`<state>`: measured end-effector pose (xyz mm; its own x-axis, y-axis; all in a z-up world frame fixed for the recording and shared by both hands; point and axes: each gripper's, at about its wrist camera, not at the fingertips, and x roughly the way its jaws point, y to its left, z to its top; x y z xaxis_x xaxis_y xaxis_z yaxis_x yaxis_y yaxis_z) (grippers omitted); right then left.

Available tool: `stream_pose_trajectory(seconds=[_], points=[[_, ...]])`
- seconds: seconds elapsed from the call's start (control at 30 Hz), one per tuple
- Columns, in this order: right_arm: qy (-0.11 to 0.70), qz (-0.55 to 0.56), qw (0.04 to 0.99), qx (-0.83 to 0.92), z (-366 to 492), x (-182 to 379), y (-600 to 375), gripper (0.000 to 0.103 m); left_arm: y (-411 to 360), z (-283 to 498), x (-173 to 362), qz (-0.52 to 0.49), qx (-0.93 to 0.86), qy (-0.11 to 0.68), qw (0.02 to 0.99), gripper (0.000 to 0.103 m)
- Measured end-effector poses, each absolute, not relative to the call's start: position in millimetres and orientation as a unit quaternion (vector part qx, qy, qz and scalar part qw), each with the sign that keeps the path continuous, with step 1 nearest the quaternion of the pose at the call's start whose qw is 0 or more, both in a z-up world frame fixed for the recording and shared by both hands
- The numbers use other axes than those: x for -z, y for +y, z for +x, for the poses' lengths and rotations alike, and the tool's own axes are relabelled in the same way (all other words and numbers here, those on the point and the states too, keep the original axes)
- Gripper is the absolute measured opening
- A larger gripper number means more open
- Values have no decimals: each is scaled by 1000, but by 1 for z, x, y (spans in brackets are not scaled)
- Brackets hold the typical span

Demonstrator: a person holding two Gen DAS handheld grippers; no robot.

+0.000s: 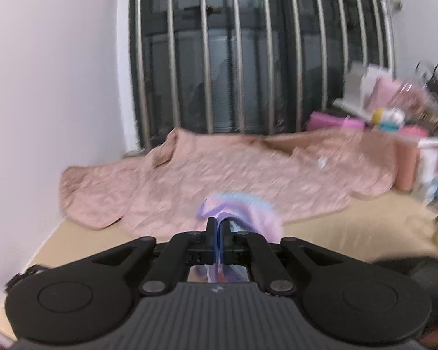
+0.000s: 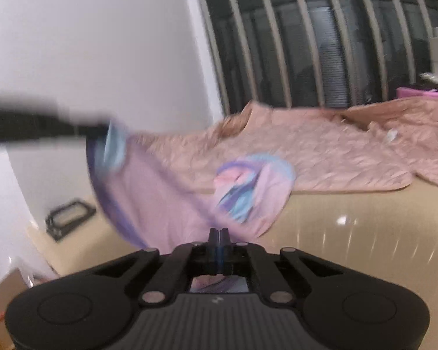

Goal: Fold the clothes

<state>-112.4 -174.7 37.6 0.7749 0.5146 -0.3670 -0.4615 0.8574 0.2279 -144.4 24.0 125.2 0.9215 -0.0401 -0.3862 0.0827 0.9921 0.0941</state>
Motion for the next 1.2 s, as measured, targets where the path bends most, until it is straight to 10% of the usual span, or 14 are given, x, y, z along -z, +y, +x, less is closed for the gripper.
stream_pose_trajectory(seconds=[0.4, 0.57, 0.9, 1.2], points=[[175, 110, 950, -232, -135, -34, -273, 5, -5, -150, -98, 110, 10, 254, 961, 1], [176, 59, 944, -273, -154, -25, -249, 23, -10, -157, -115, 110, 17, 229, 967, 1], [238, 19, 937, -255, -122, -15, -176, 25, 9, -167, -113, 82, 35, 220, 971, 1], [235, 14, 934, -270, -122, -15, -158, 4, 45, -171, -81, 65, 23, 247, 966, 13]])
